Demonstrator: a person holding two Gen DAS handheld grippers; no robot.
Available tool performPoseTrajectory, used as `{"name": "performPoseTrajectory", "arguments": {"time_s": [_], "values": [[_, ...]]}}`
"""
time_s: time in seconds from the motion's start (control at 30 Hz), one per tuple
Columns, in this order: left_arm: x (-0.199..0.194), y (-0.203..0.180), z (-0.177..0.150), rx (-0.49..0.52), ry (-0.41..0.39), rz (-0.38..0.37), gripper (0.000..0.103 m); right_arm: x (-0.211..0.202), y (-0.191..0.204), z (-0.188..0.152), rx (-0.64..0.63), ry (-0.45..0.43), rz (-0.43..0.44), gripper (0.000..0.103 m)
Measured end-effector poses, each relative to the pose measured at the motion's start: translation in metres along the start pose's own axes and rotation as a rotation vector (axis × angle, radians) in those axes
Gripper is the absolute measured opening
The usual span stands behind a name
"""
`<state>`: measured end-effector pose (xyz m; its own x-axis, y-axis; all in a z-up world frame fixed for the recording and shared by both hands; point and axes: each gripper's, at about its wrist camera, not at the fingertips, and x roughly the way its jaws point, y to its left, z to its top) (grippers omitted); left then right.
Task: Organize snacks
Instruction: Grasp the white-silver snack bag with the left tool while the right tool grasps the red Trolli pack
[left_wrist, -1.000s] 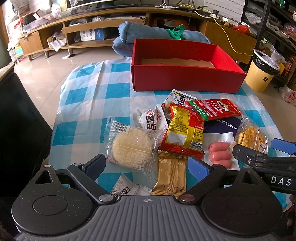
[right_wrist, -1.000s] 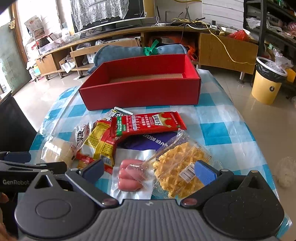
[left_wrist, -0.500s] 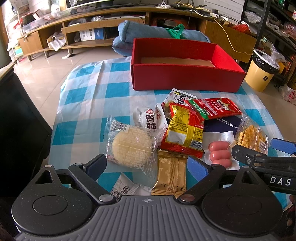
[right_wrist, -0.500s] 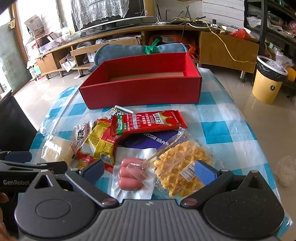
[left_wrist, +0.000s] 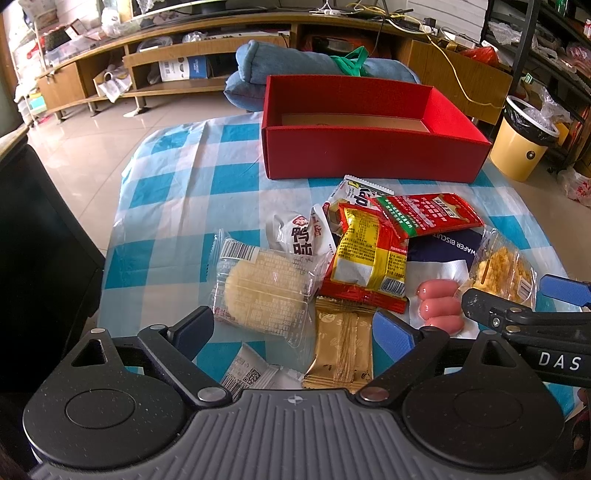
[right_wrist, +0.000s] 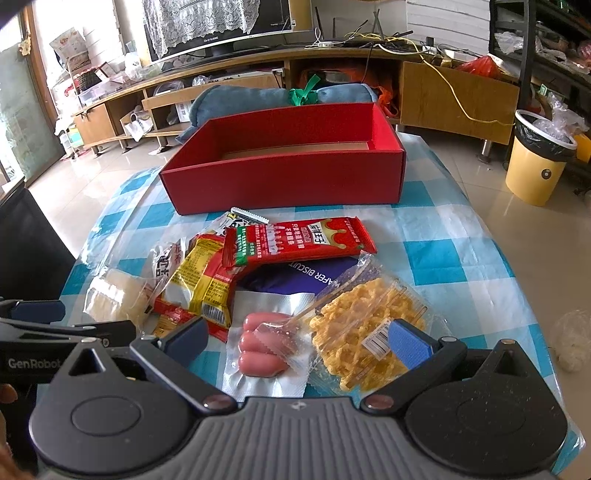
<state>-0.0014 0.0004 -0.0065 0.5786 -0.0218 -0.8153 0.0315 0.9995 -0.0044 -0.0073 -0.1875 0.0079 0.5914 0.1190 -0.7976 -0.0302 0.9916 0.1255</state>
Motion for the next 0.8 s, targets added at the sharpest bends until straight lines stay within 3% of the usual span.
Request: {"name": "performPoseTrajectory", "arguments": {"time_s": [0.47, 0.8], "values": [[-0.002, 0.008, -0.011, 0.016, 0.004, 0.001, 0.098, 0.001, 0.002, 0.005, -0.008, 0.006, 0.019, 0.103], [0.000, 0.022, -0.023, 0.043, 0.060, 0.005, 0.098, 0.009, 0.018, 0.008, -0.059, 0.031, 0.048, 0.103]]}}
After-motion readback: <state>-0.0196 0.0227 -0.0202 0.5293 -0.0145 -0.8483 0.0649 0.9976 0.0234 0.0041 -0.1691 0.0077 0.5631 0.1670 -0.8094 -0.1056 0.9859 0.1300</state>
